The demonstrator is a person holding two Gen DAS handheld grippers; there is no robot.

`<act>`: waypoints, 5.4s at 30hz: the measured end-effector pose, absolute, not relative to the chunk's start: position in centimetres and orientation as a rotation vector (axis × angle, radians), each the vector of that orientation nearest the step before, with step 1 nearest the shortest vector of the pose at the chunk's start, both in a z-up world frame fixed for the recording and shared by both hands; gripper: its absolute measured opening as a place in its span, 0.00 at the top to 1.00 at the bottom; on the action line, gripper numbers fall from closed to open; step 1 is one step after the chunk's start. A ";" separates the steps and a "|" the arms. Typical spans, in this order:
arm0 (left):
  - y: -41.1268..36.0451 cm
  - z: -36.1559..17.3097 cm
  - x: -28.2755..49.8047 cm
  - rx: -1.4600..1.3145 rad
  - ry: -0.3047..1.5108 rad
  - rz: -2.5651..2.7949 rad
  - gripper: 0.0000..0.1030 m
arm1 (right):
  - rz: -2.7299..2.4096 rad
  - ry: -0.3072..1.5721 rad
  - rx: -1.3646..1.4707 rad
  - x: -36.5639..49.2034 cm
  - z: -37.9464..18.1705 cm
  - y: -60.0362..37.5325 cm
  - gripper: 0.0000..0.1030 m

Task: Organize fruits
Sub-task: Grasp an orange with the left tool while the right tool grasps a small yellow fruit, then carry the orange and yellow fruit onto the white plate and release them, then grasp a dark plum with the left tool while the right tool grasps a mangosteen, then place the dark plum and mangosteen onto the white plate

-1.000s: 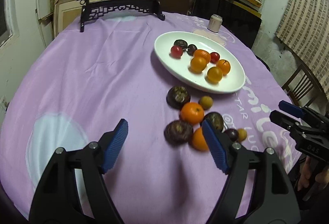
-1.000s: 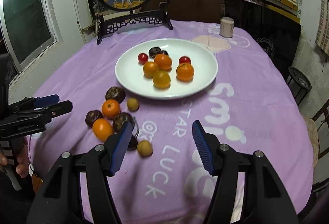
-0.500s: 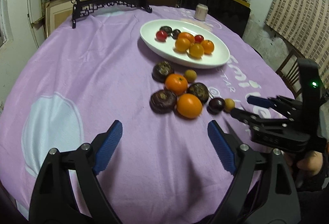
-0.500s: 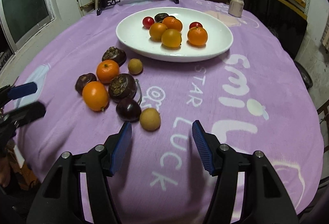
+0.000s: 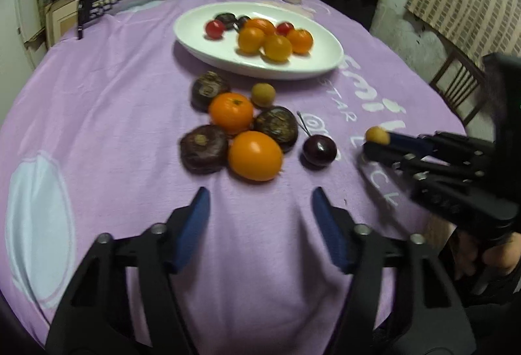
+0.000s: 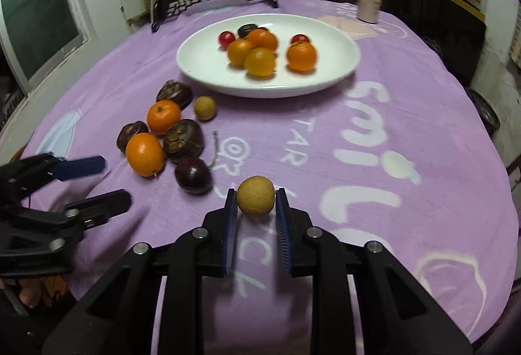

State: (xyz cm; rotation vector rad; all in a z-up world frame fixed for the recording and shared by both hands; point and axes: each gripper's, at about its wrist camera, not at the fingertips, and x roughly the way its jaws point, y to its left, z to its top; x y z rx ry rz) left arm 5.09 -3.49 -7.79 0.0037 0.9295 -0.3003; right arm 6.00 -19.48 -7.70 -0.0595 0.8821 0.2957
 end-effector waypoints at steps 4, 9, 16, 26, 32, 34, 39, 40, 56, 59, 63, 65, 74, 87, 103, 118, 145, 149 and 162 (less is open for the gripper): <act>-4.1 -8.9 7.1 0.018 0.947 -0.260 0.39 | 0.298 0.878 -0.028 5.5 -7.6 -20.4 0.76; -4.6 -9.0 8.9 0.031 0.927 -0.233 0.58 | 0.301 0.881 -0.005 5.0 -7.8 -21.1 0.76; -3.8 -7.6 7.3 -0.007 0.903 -0.260 0.59 | 0.303 0.862 0.007 4.7 -7.3 -21.5 0.76; -3.0 -4.6 6.5 -0.023 0.856 -0.310 0.59 | 0.330 0.846 -0.008 5.4 -6.2 -20.3 0.76; -2.3 -3.4 9.8 -0.014 0.850 -0.284 0.58 | 0.358 0.810 -0.041 8.7 -4.0 -18.7 0.76; -2.0 -3.4 11.9 -0.023 0.863 -0.268 0.58 | 0.357 0.810 -0.032 11.0 -3.3 -18.3 0.76; -2.1 -2.6 18.6 -0.026 0.882 -0.217 0.58 | 0.315 0.822 -0.060 16.8 -2.4 -17.6 0.76; -2.2 -2.4 20.4 -0.027 0.887 -0.211 0.58 | 0.310 0.832 -0.063 17.9 -2.4 -17.5 0.77; -2.8 -2.6 28.5 -0.116 0.896 -0.224 0.73 | 0.262 0.871 -0.037 27.1 -4.1 -17.1 0.66; -2.6 -2.4 27.9 -0.121 0.889 -0.215 0.71 | 0.220 0.835 -0.050 26.7 -3.8 -17.1 0.45; -1.3 -0.6 24.6 -0.133 0.823 -0.195 0.59 | 0.225 0.797 0.004 23.8 -2.4 -18.5 0.44; -0.6 -0.2 22.4 -0.130 0.798 -0.183 0.58 | 0.267 0.796 0.039 20.7 -1.8 -19.1 0.39; 0.9 -2.9 9.5 -0.088 0.784 -0.226 0.48 | 0.382 0.827 -0.033 9.0 -3.7 -17.5 0.27; 4.2 -6.5 5.8 -0.109 0.870 -0.155 0.43 | 0.431 0.925 -0.139 10.4 -7.7 -12.0 0.27; 5.6 -6.3 5.0 -0.146 0.863 -0.156 0.40 | 0.421 0.944 -0.236 11.9 -9.0 -9.5 0.61; -2.8 -6.8 6.7 -0.059 0.939 -0.386 0.38 | 0.306 0.843 -0.008 7.9 -4.8 -19.7 0.61; -6.6 -4.7 9.3 0.041 0.884 -0.362 0.70 | 0.352 0.846 0.054 7.9 -5.1 -21.6 0.61; -5.0 -2.2 13.4 0.030 0.835 -0.287 0.70 | 0.354 0.838 0.051 12.0 -3.5 -20.7 0.61; -4.0 -2.2 27.7 -0.084 0.901 -0.209 0.70 | 0.267 0.851 0.064 25.5 -2.5 -19.0 0.61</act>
